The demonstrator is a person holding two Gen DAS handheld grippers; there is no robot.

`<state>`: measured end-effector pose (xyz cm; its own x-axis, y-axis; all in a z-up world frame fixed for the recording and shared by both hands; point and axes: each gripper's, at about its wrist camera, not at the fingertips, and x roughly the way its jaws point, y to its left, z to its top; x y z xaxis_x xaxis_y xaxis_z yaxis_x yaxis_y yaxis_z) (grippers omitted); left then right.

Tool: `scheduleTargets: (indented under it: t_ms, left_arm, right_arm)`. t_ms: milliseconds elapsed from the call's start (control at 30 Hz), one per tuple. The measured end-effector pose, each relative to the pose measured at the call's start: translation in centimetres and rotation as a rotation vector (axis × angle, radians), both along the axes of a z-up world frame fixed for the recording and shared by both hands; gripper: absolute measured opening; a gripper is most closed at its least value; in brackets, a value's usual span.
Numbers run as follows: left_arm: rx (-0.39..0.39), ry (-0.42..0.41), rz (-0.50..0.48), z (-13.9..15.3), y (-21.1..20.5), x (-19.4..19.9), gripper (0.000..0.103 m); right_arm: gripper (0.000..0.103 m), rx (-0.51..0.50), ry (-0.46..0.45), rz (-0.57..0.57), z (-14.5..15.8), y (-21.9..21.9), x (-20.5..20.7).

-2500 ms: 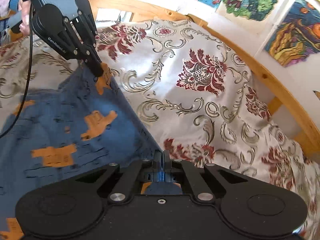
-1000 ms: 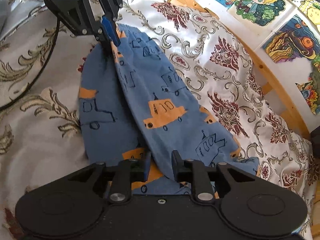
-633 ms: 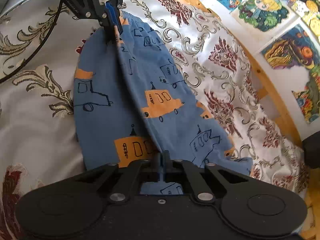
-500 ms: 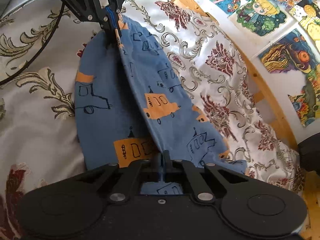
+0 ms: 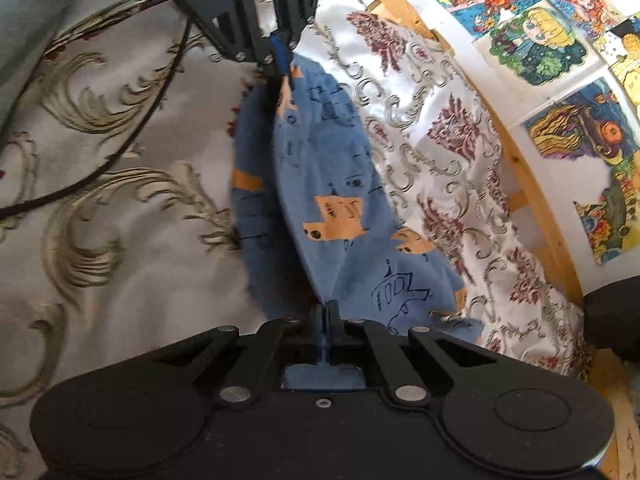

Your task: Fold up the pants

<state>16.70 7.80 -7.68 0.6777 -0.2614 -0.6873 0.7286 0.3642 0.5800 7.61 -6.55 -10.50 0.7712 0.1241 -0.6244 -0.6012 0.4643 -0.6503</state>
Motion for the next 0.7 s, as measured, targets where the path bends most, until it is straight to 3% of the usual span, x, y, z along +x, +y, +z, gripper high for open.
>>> scheduleTargets:
  t_ms: [600, 700]
  left_arm:
    - [0.049, 0.050, -0.011, -1.4, 1.0, -0.2, 0.002]
    - [0.048, 0.064, 0.000, -1.3, 0.9, 0.0, 0.003]
  right_arm:
    - [0.001, -0.020, 0.048, -0.012, -2.2, 0.8, -0.6]
    - [0.009, 0.005, 0.052, -0.027, -1.8, 0.5, -0.4]
